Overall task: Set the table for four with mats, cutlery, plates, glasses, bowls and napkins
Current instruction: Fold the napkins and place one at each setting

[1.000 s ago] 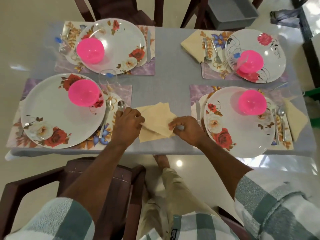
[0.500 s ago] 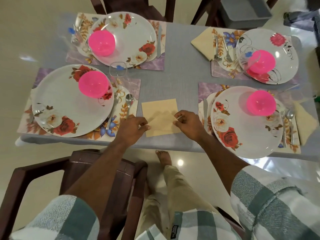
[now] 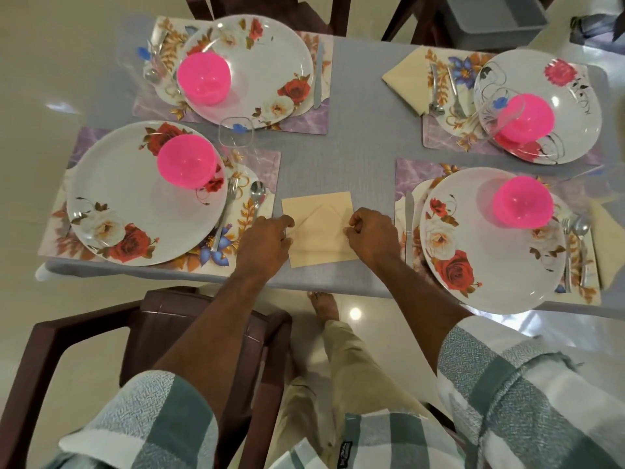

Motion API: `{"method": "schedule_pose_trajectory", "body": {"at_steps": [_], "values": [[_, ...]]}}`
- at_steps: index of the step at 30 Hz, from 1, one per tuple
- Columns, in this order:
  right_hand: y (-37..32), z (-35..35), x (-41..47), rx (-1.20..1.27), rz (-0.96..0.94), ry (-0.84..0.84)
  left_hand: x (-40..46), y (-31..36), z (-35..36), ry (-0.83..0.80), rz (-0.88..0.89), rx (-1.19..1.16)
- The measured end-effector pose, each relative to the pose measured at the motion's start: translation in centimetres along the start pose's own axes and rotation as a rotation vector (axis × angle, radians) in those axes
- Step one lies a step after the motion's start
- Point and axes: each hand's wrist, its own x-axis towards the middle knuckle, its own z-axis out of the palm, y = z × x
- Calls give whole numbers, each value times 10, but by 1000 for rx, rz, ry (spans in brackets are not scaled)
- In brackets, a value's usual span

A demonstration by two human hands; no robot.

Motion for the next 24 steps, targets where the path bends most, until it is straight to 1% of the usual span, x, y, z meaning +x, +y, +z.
{"method": "schedule_pose_trajectory", "body": {"at_steps": [2,4,5,7,10,11,13,19,22,24], "values": [[-2,1,-5,-137,-65,62,0,0,3,41,66,104],[-7,4,-12,-186,-169,107,-1,3,6,41,160,207],[-10,6,-15,-186,-230,103,-2,5,8,29,212,250],[-17,12,-21,-199,-354,28,-2,11,9,22,269,298],[-22,21,-26,-268,-463,-124,-2,21,9,-18,248,302],[-20,21,-27,-284,-470,-144,-2,22,9,-38,235,304],[-12,19,-29,-305,-461,-129,-2,20,9,-51,217,298],[22,-11,-25,-308,-306,-108,-4,-1,4,1,150,288],[17,-14,-25,-193,-252,-61,-5,-5,5,33,138,275],[5,-9,-22,-83,-205,-3,-9,-4,8,59,83,232]]}}
